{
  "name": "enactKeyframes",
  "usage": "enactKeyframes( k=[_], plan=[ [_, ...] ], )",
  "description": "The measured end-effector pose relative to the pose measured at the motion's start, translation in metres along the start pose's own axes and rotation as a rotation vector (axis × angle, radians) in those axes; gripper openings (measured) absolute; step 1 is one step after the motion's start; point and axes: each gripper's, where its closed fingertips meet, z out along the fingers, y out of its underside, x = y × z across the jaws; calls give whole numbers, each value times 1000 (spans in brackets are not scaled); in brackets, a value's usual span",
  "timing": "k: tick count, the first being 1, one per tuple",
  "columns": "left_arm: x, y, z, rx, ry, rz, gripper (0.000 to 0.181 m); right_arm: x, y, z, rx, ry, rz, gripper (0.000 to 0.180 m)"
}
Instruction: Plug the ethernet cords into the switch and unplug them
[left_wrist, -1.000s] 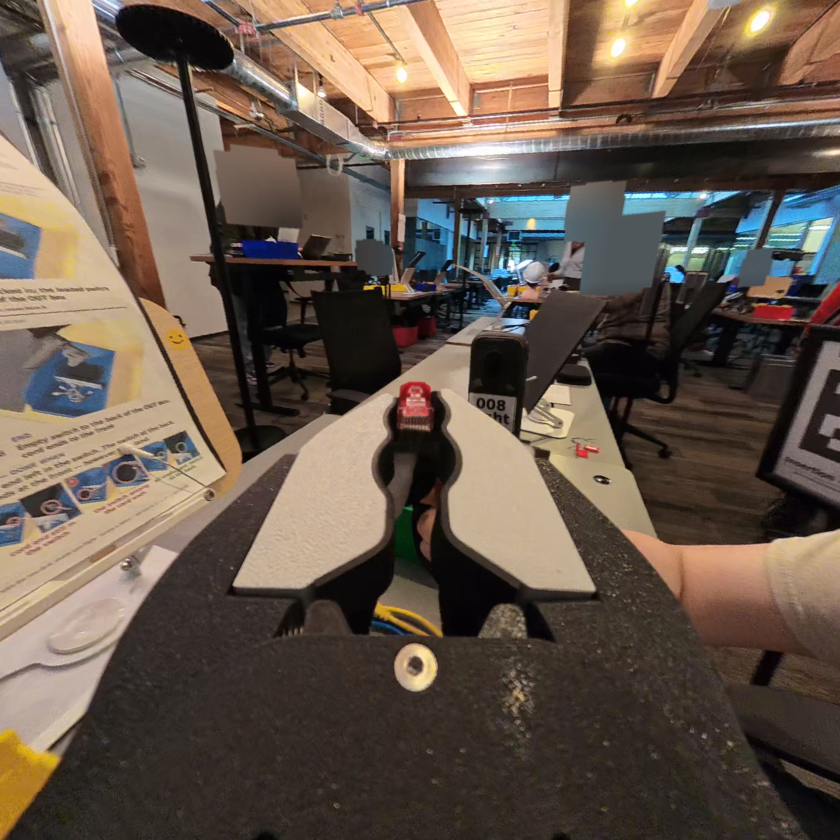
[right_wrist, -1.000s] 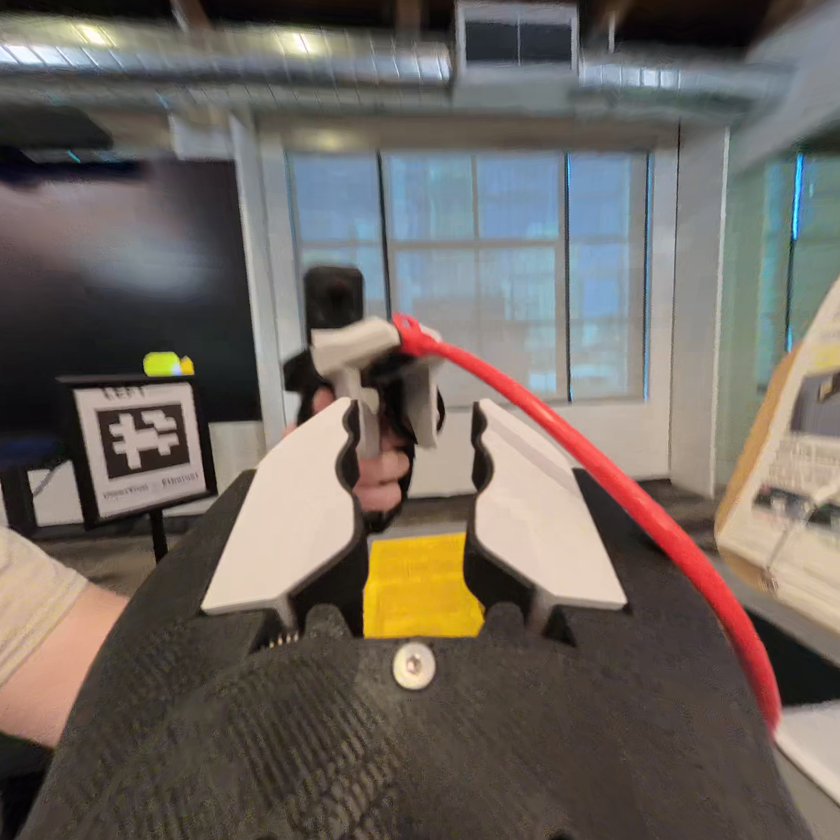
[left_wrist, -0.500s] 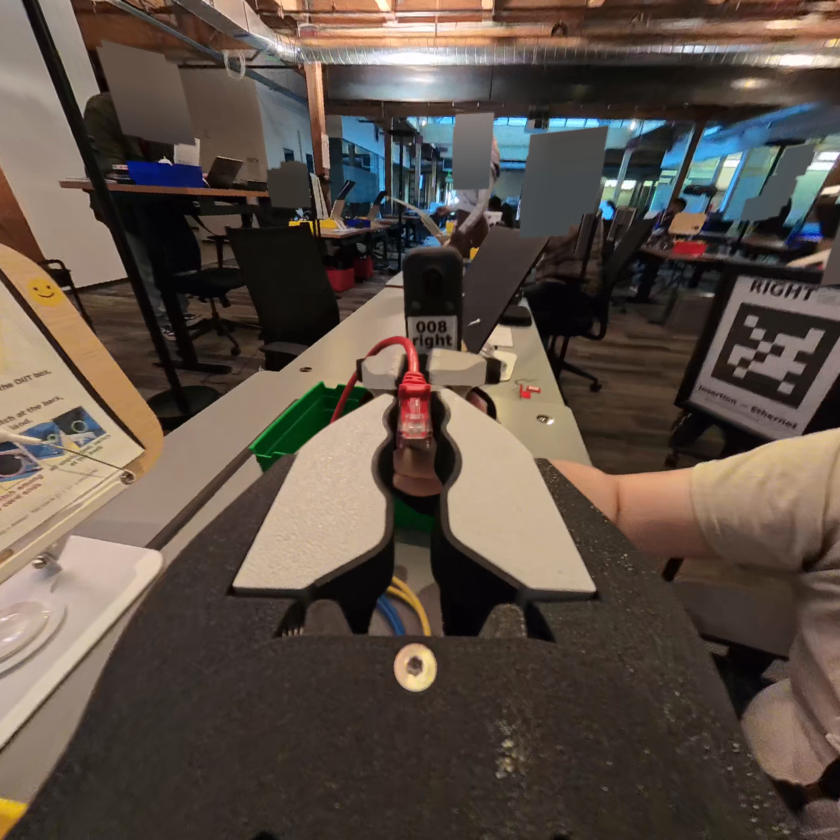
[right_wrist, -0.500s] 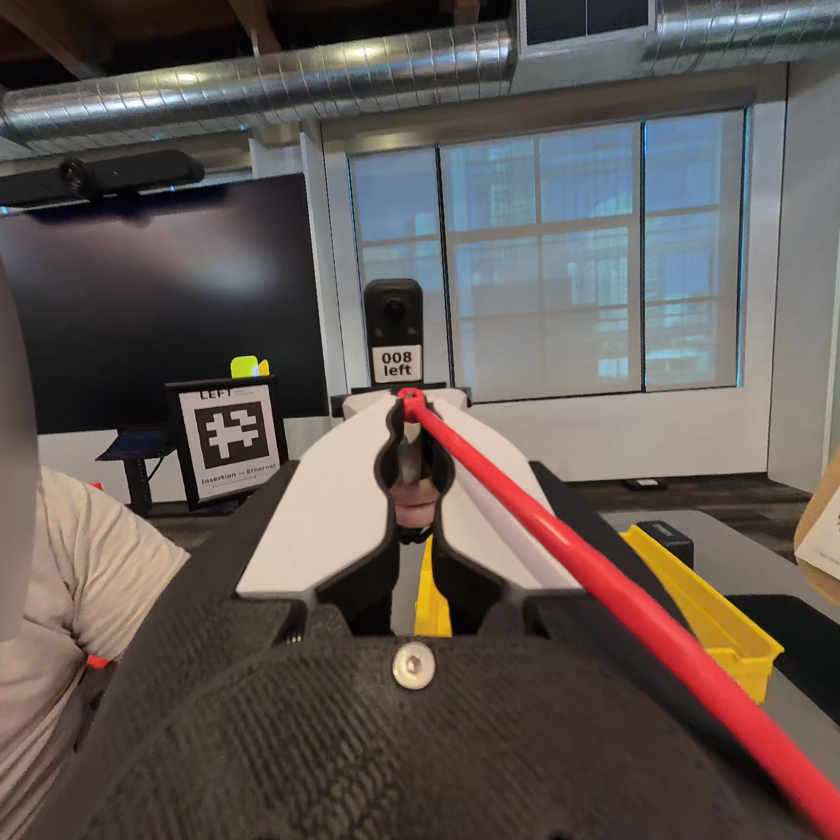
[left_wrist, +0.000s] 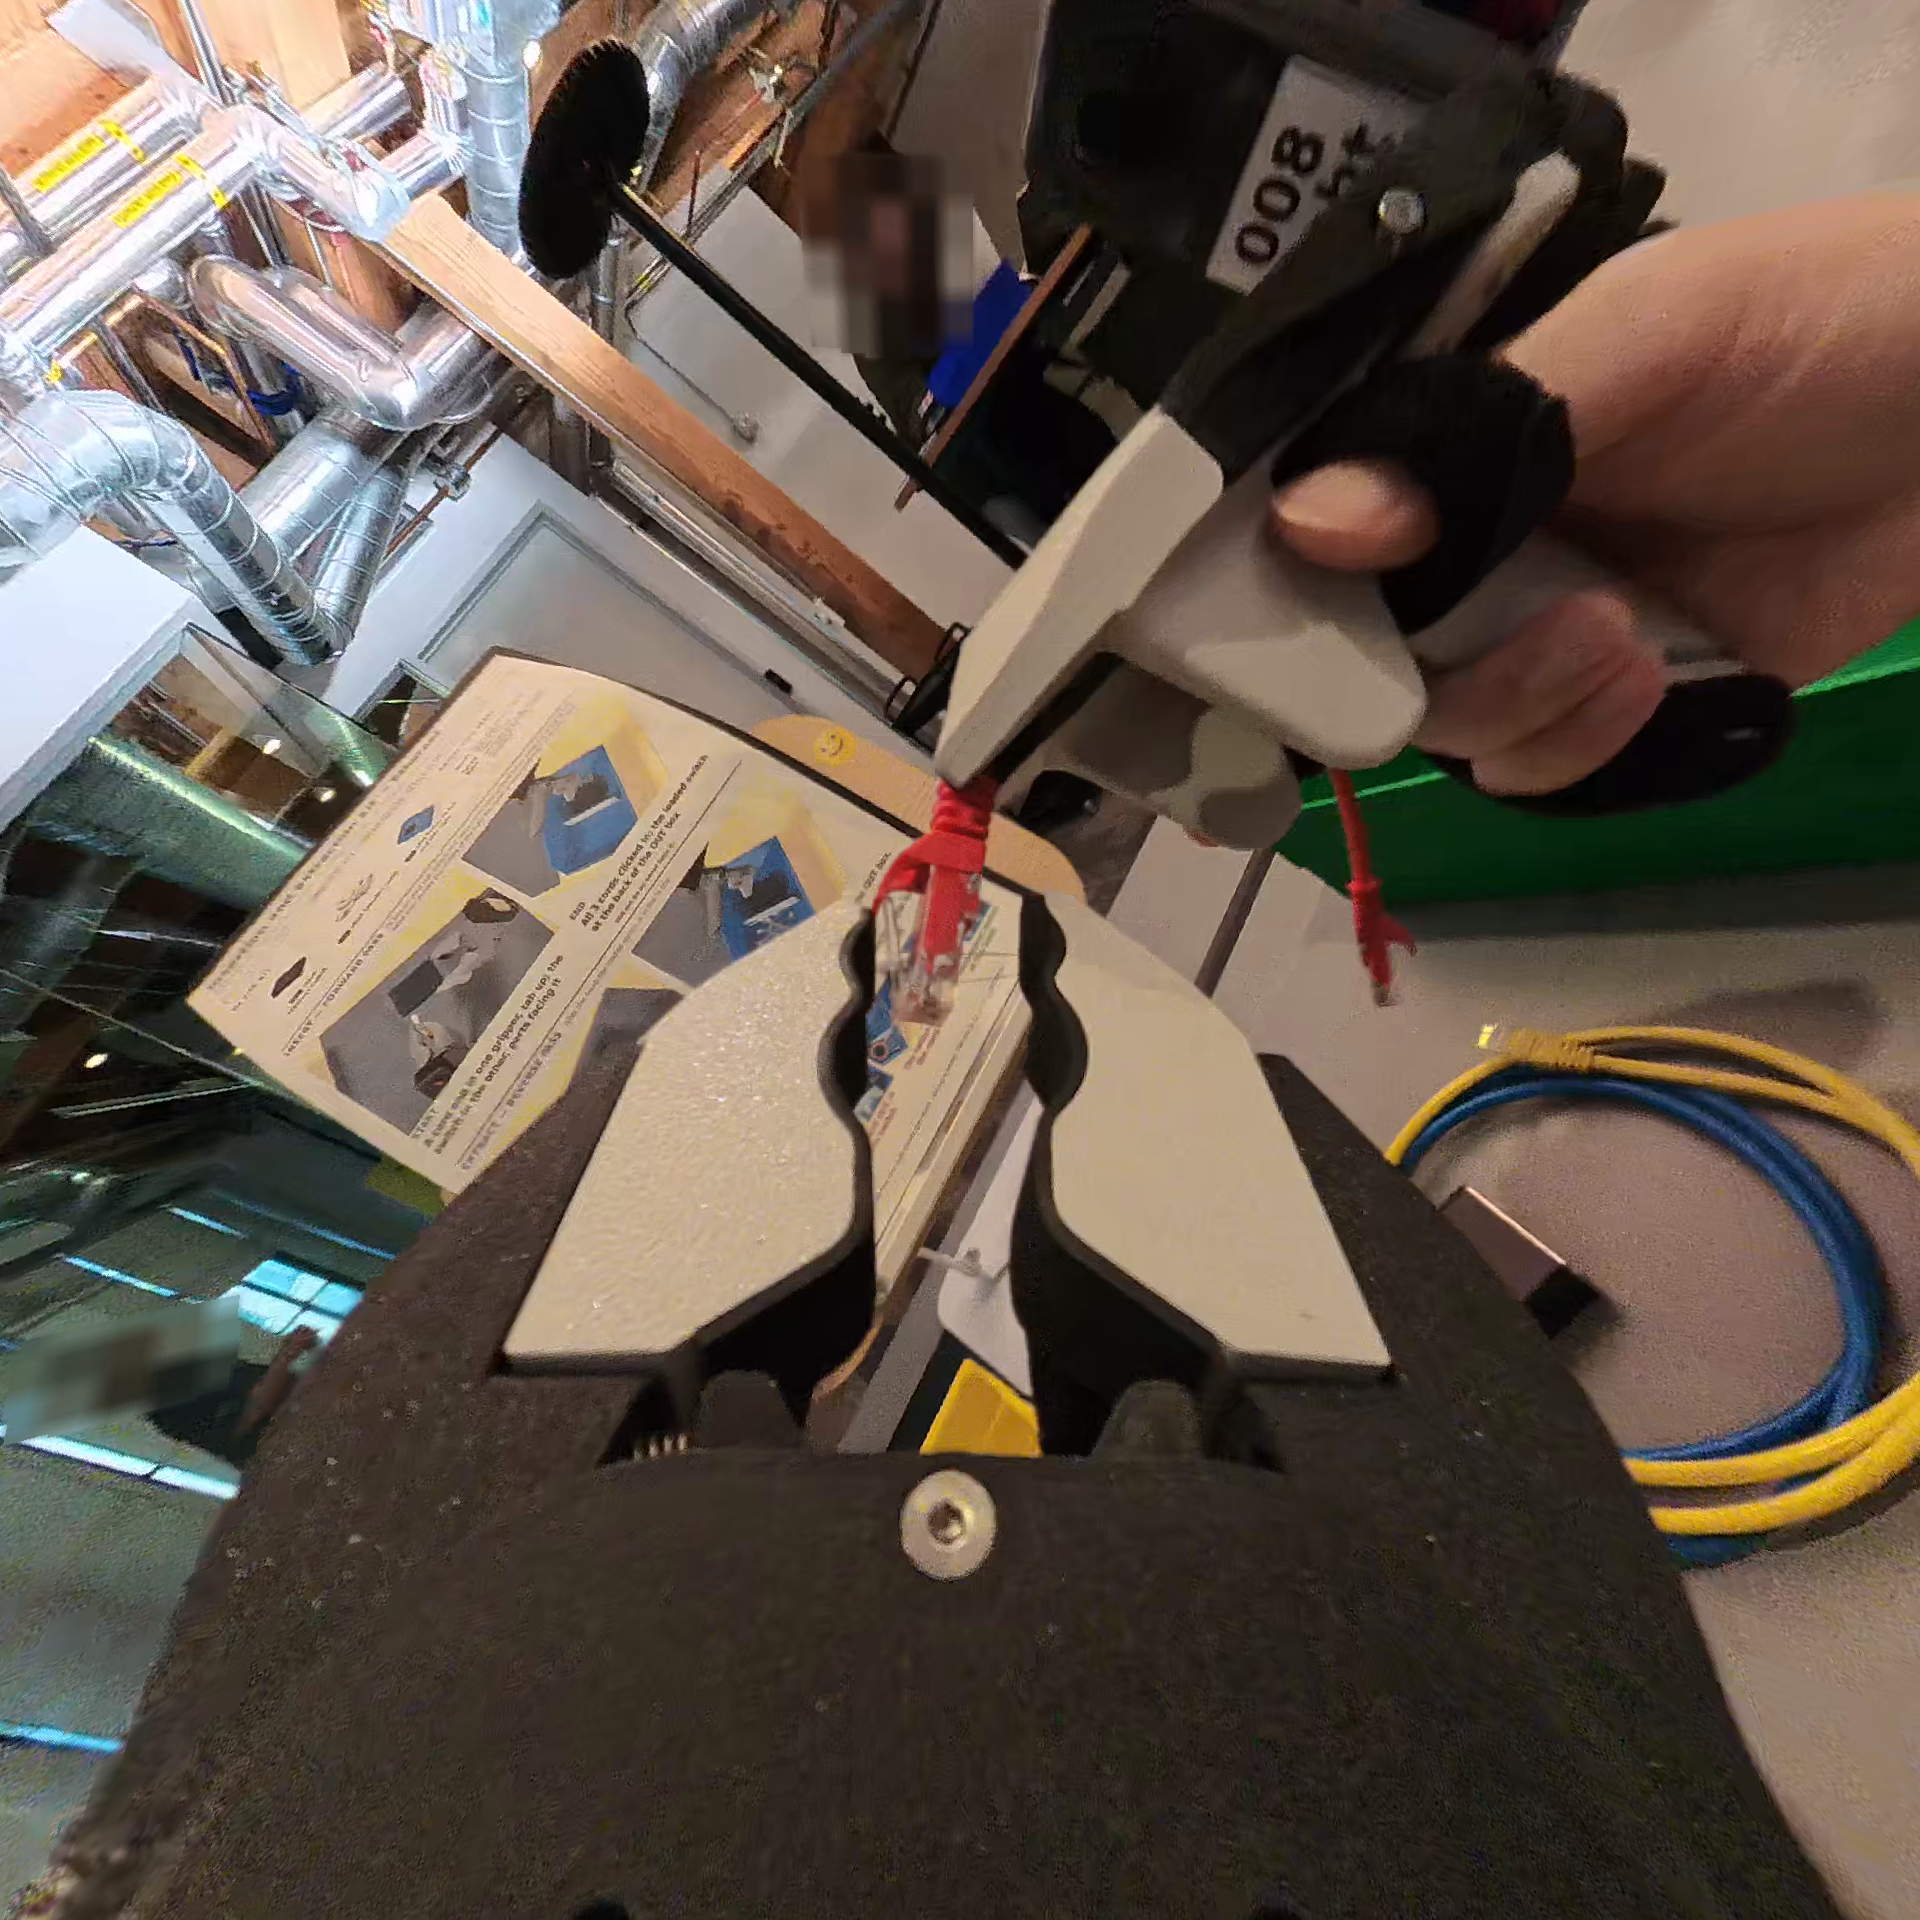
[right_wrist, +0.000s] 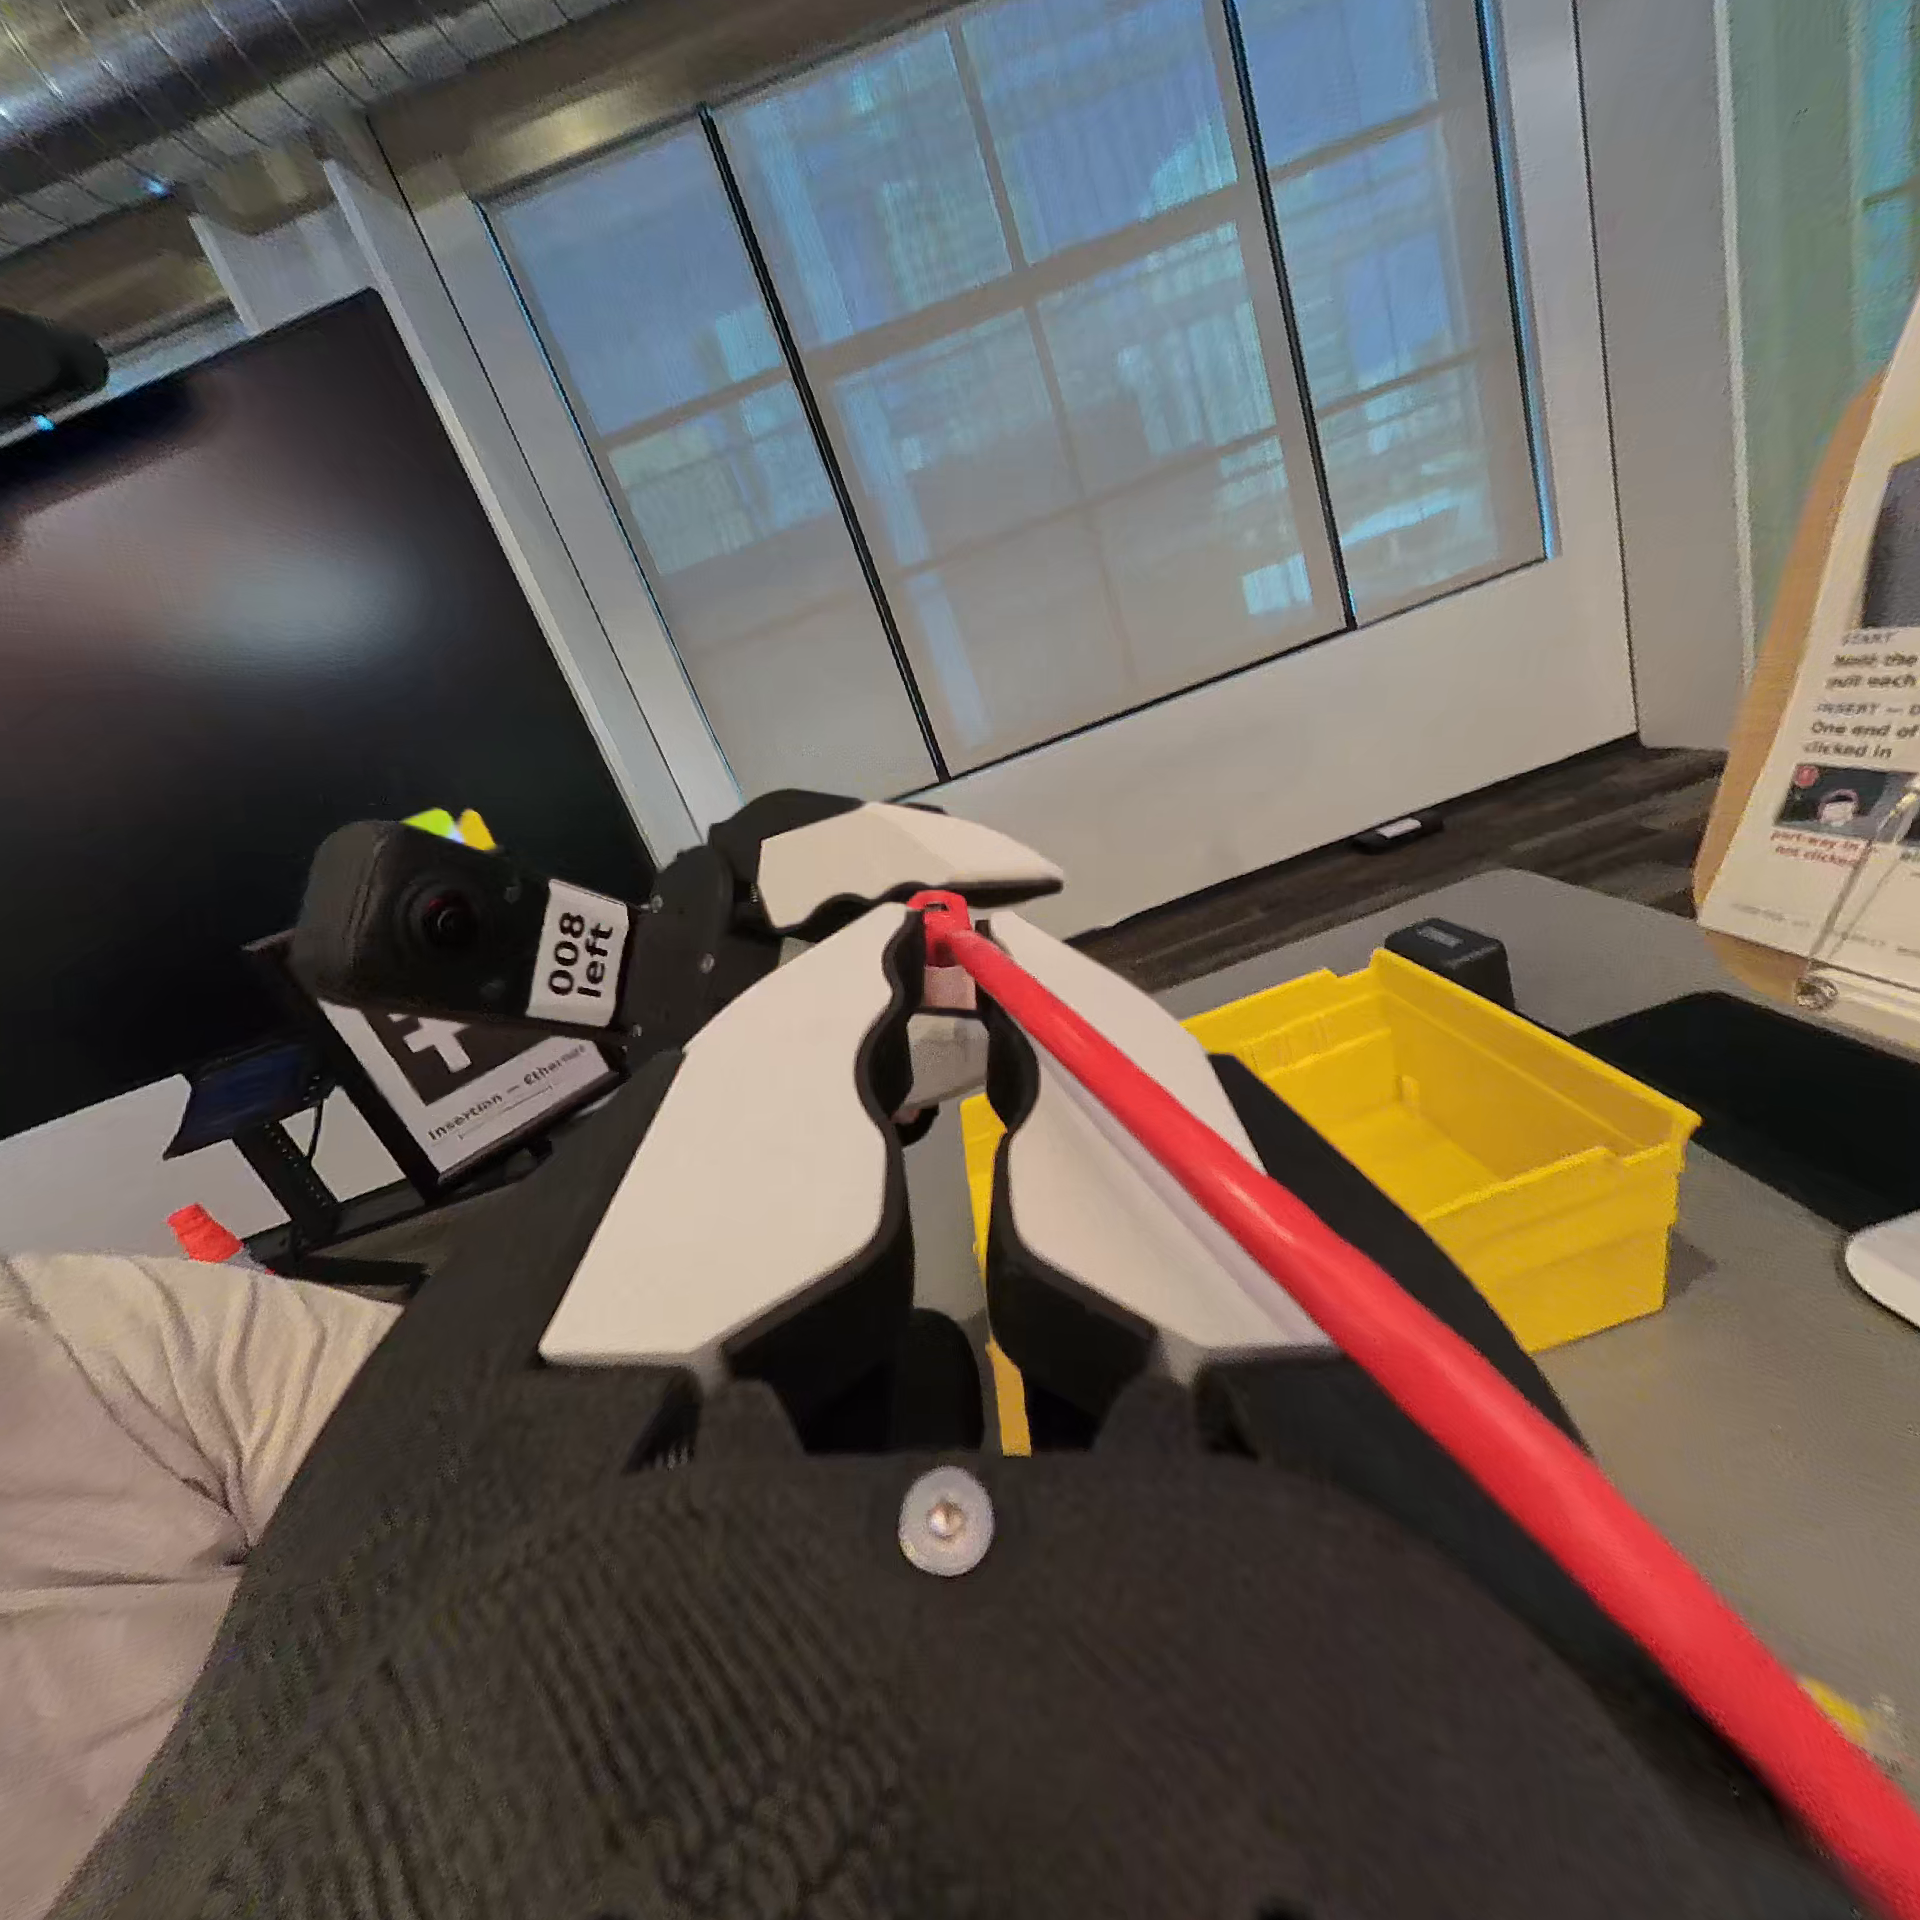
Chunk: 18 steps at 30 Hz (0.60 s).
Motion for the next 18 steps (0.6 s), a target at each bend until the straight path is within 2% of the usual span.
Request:
enactKeyframes(
  k=[2, 4, 11, 18],
  plan=[
    [-1, -1, 0, 12, -21, 20, 16, 3, 5, 1, -37, 32, -9, 9],
    [2, -1, -1, 16, 2, 30, 14, 1, 6, 0, -61, 24, -12, 9],
    [15, -2, -6, 41, 106, 50, 14, -8, 25, 5, -193, -19, -169, 22],
    [22, -1, -13, 41, 161, 81, 14, -11, 35, 7, -233, -72, -135, 16]
  ],
)
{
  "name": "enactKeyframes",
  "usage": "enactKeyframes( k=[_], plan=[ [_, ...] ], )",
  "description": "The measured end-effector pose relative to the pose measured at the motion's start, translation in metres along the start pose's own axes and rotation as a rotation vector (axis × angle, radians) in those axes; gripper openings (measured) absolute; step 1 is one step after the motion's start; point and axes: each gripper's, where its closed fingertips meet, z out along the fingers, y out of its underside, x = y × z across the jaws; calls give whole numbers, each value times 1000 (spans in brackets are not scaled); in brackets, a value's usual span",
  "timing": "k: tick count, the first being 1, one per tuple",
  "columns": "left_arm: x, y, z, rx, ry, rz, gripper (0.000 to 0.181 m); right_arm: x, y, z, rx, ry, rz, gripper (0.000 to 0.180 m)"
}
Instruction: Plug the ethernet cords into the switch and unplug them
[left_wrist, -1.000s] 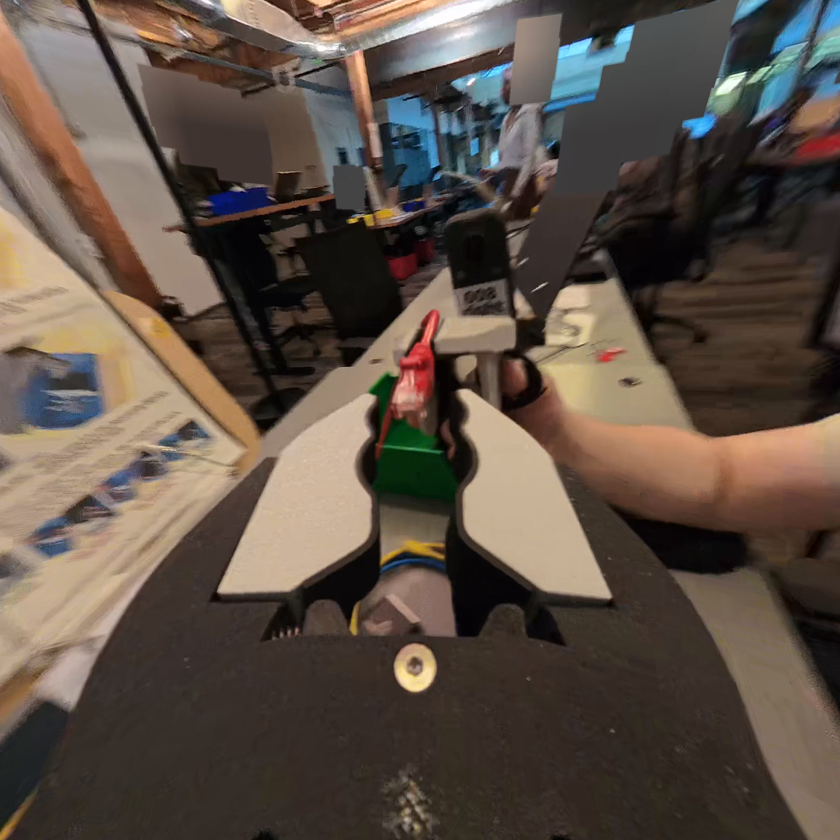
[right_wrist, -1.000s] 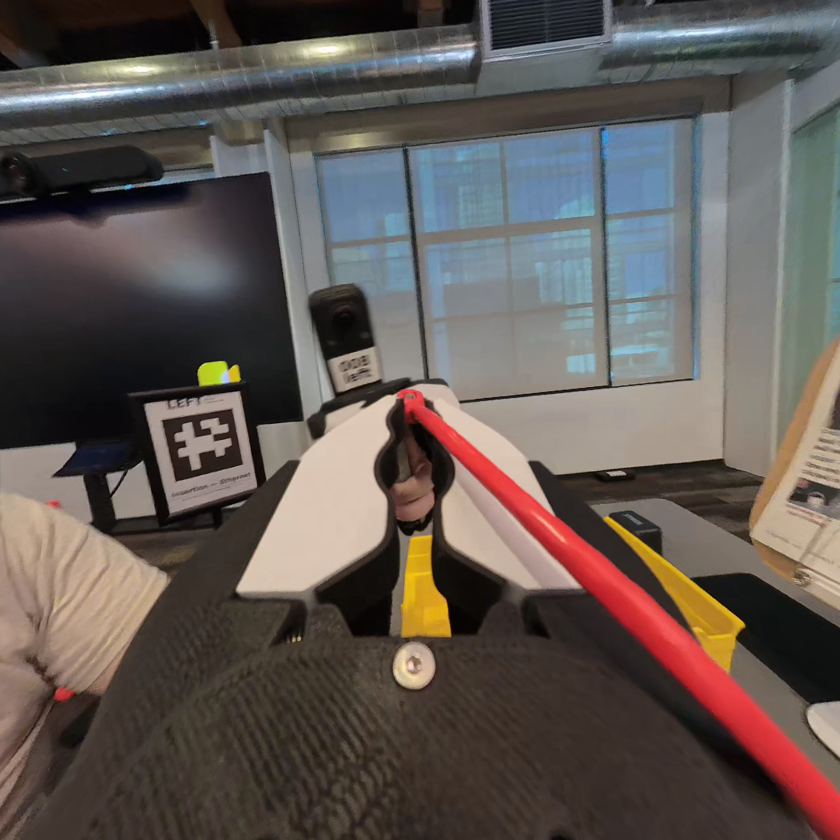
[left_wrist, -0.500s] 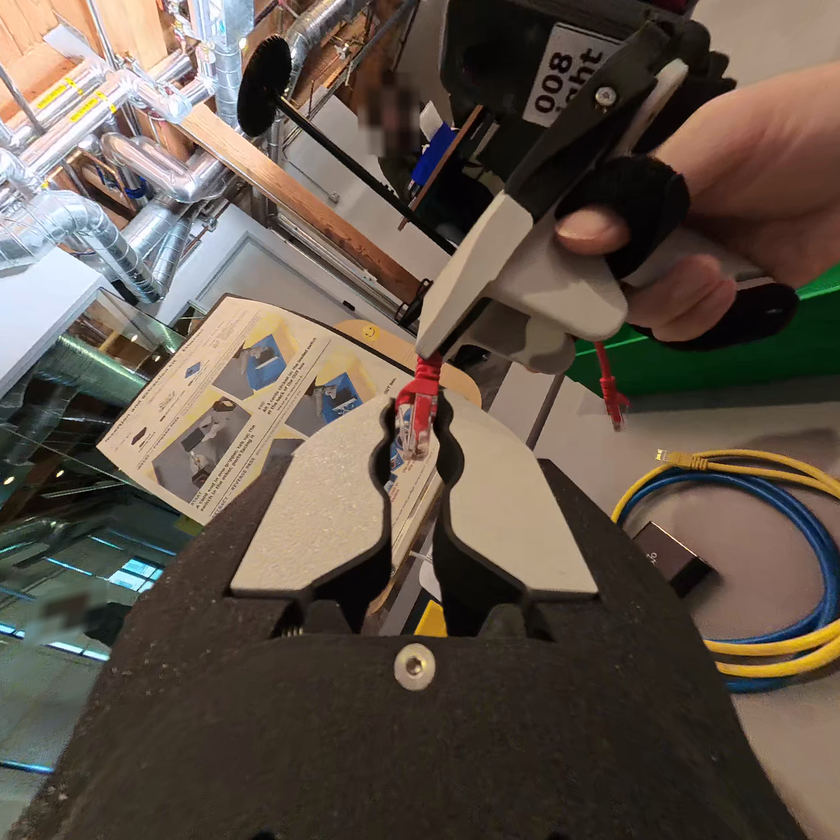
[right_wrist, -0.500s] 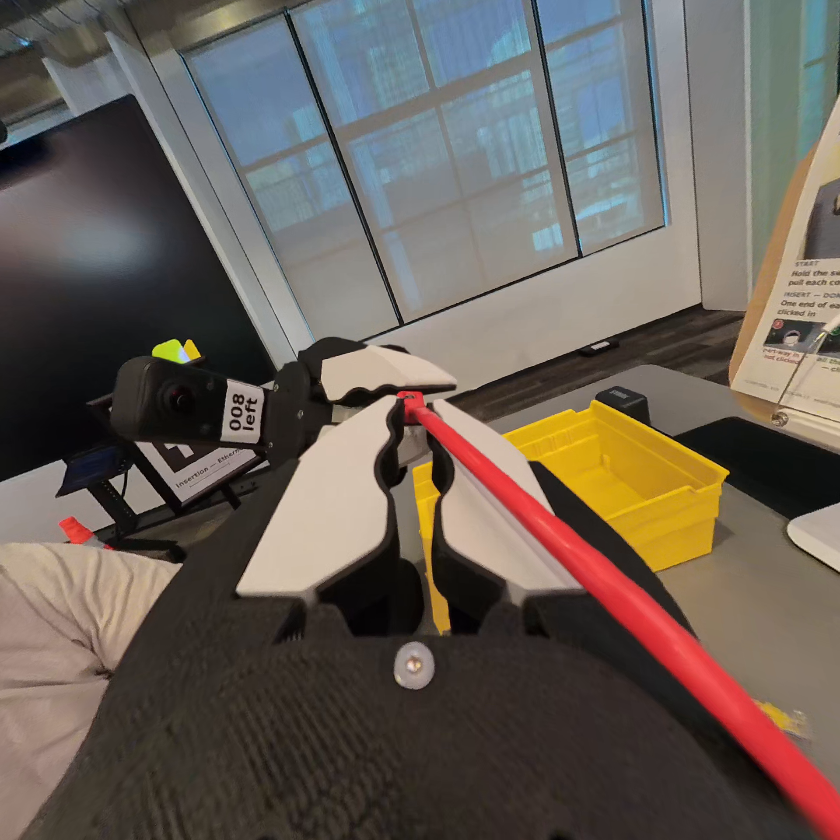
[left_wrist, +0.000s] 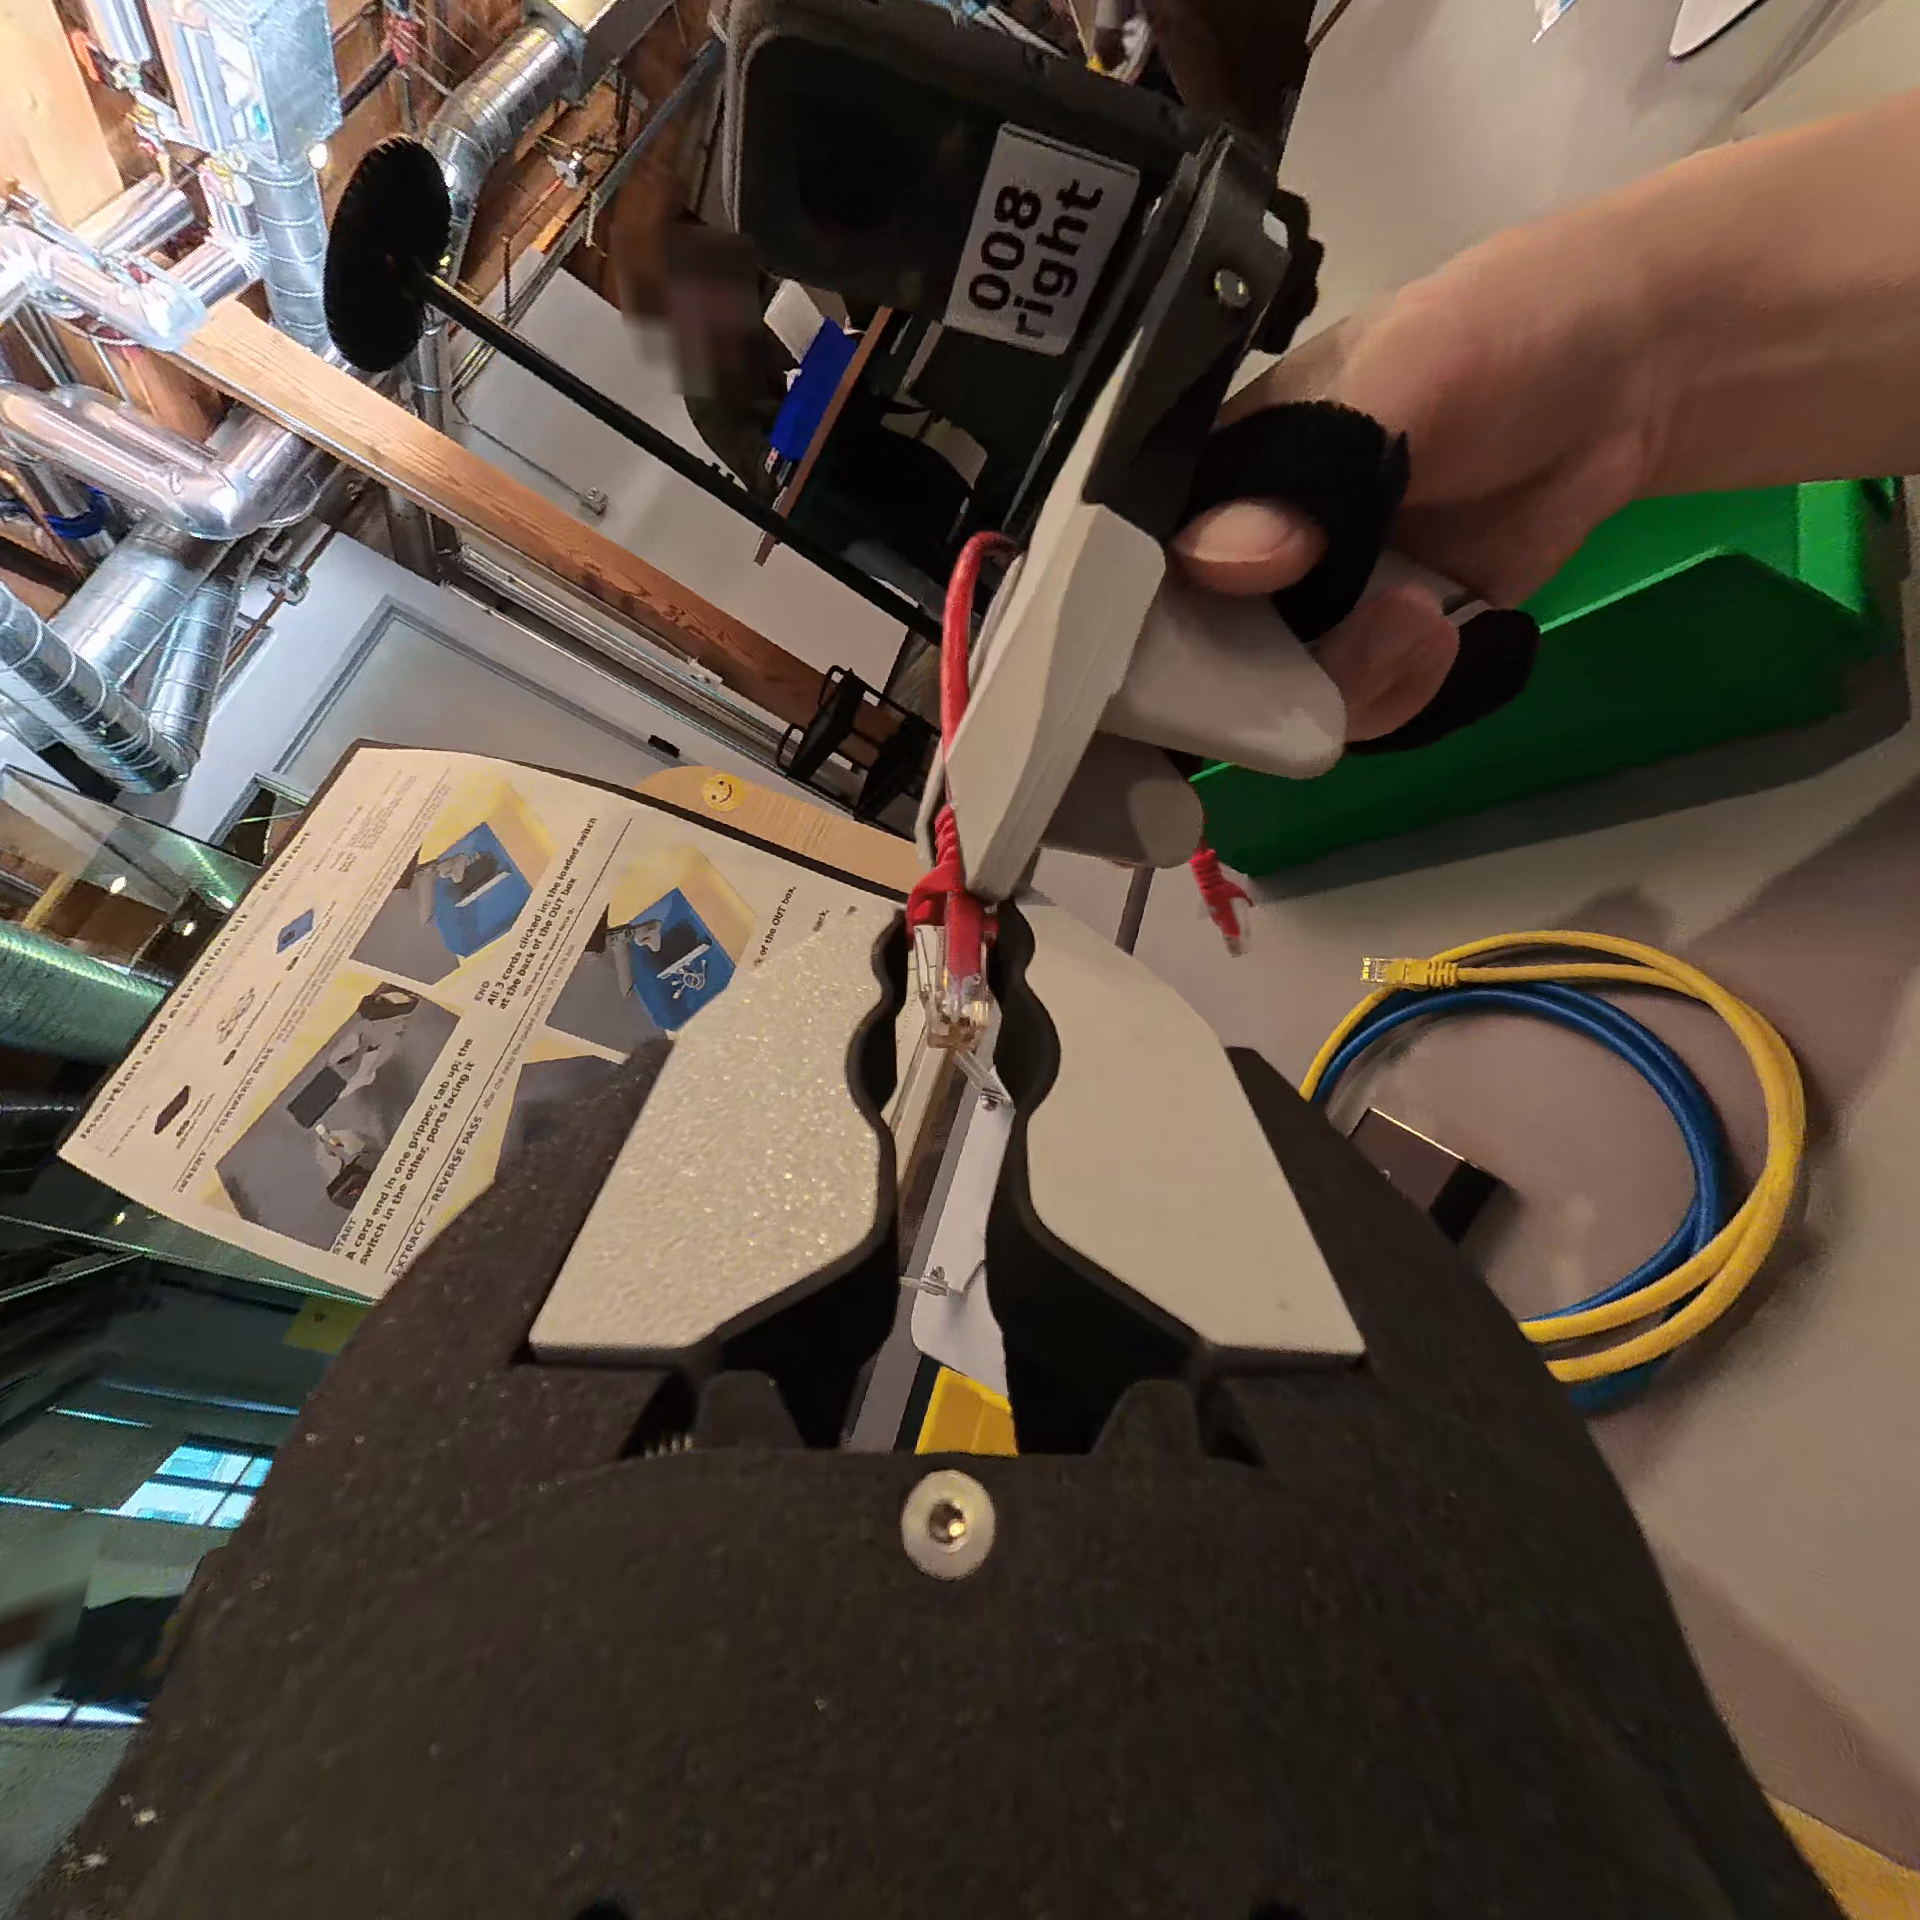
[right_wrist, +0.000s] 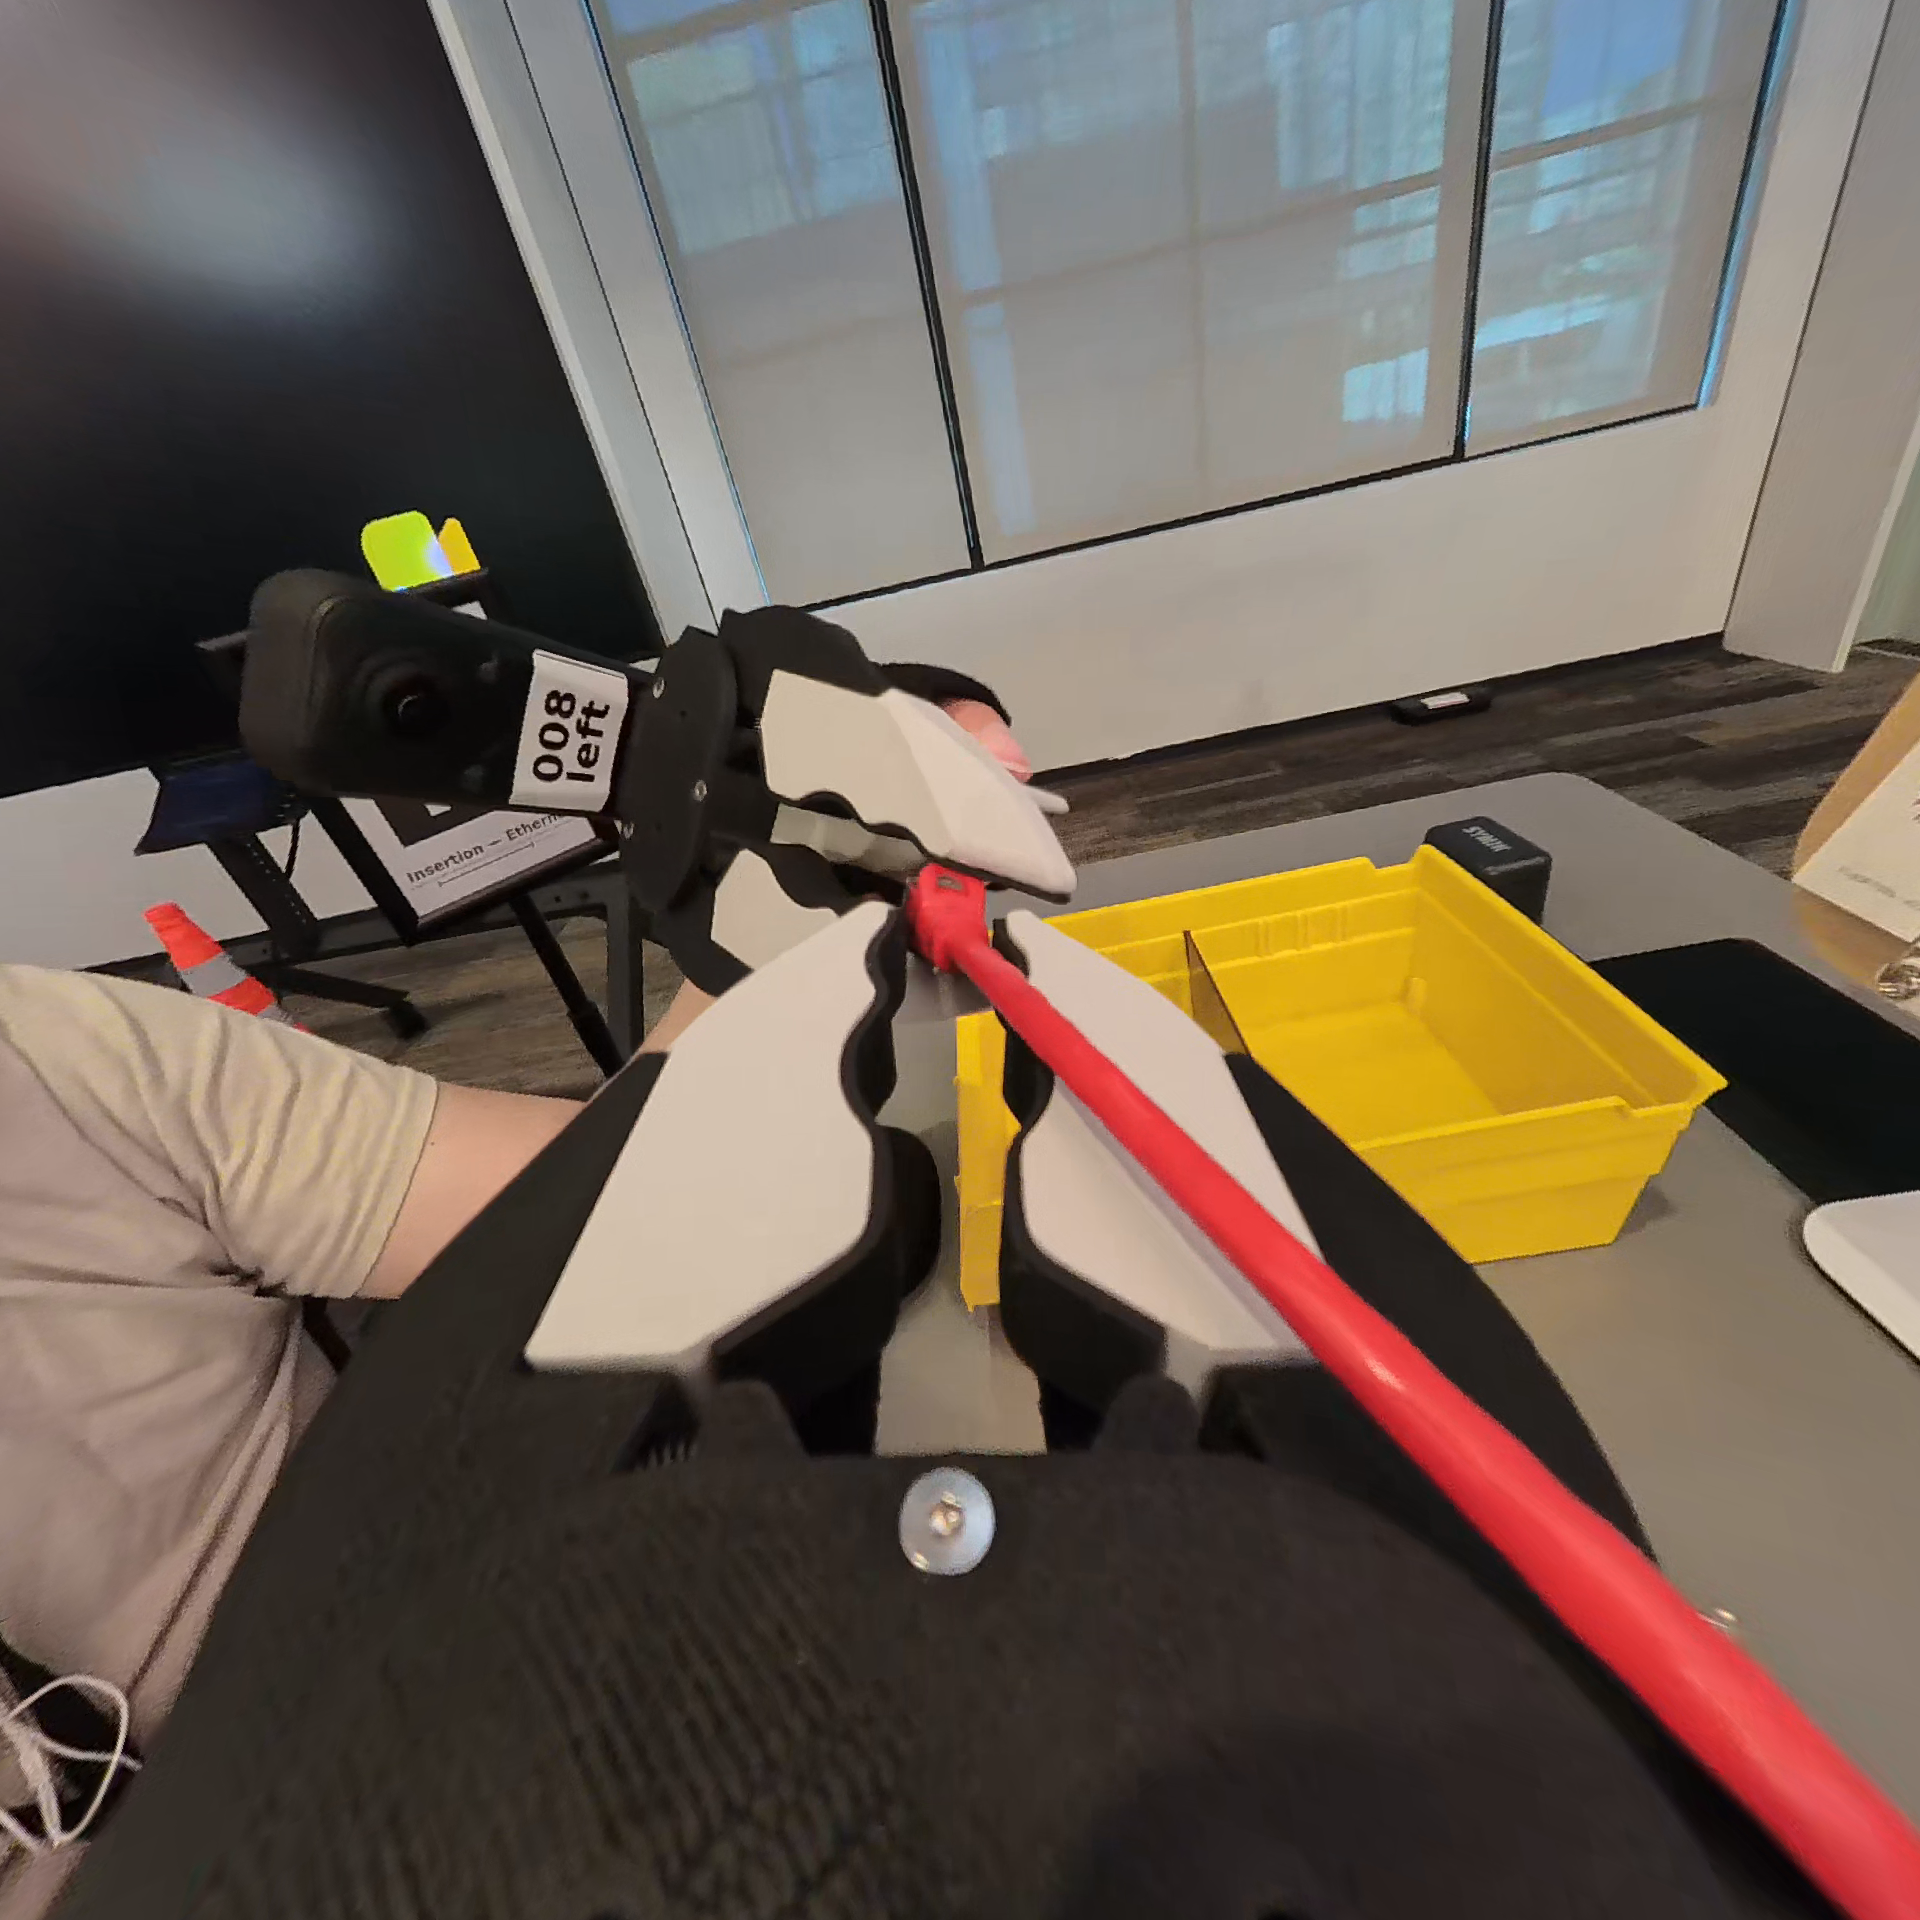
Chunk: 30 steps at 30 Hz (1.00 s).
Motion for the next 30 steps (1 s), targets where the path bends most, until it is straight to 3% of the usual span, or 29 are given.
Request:
enactKeyframes(
  k=[12, 30],
  plan=[
    [7, -2, -4, 4, 39, 43, 14, -8, 6, 0, -15, -135, 108, 15],
    [17, 2, -3, -25, 94, 63, 14, -5, 13, -8, -86, -129, 111, 11]
  ],
)
